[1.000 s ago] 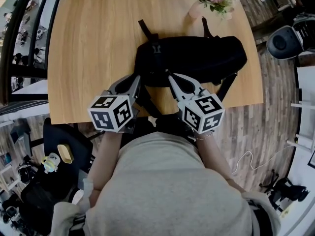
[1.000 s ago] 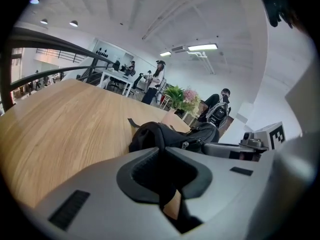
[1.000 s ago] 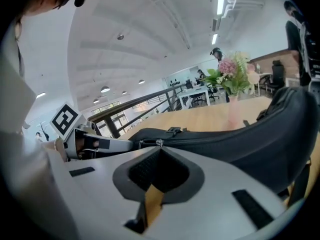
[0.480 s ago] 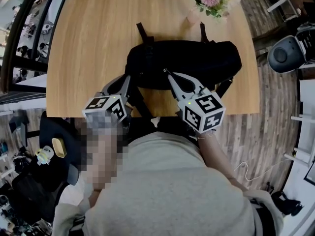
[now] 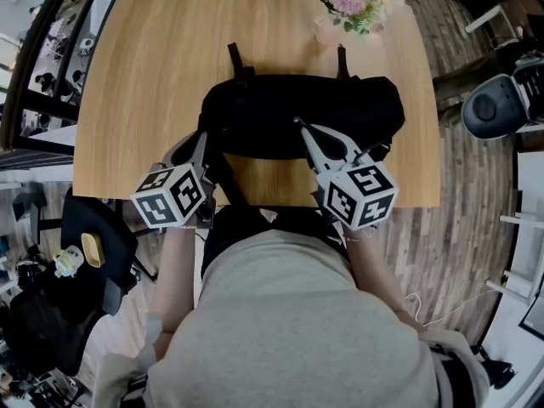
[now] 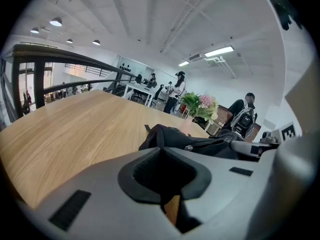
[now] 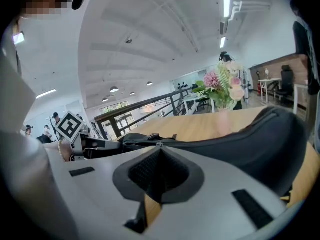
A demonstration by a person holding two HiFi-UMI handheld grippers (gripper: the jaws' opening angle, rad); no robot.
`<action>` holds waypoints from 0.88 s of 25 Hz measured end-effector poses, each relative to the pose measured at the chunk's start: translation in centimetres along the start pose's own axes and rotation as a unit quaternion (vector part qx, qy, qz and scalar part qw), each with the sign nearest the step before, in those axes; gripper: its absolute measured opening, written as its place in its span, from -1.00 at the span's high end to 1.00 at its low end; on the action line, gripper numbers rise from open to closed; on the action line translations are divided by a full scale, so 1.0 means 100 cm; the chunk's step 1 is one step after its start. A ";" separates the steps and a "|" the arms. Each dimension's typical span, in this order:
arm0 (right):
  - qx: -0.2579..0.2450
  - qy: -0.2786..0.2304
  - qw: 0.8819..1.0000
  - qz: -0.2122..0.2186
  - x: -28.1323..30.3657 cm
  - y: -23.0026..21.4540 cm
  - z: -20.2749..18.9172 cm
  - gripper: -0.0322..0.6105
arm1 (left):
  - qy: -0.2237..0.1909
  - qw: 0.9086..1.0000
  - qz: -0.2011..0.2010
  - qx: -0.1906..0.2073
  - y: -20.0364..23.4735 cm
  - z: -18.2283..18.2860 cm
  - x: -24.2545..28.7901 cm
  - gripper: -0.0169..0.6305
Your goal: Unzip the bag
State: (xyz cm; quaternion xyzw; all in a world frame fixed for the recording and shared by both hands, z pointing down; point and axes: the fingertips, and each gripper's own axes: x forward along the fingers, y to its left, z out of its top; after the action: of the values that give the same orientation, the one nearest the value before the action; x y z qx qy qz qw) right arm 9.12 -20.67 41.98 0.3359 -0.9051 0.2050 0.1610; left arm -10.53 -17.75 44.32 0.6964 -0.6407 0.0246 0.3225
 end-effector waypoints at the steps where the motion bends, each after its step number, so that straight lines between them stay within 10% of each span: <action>1: 0.000 -0.001 1.000 0.001 -0.002 -0.003 0.000 0.88 | -0.001 1.000 0.005 -0.002 0.000 -0.001 0.000 0.84; 12: -0.011 -0.013 1.000 0.025 -0.011 -0.012 0.009 0.87 | -0.045 0.998 0.041 0.010 -0.008 0.008 -0.011 0.82; 22: -0.026 -0.016 0.999 0.033 -0.013 -0.012 0.016 0.87 | -0.051 0.982 0.028 0.179 -0.064 0.024 -0.010 0.19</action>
State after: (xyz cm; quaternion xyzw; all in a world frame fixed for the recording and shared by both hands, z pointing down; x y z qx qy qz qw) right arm 10.64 -21.52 40.37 0.3049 -0.9230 0.1815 0.1487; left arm -5.79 -18.22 39.34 0.7251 -0.6607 0.1120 0.1588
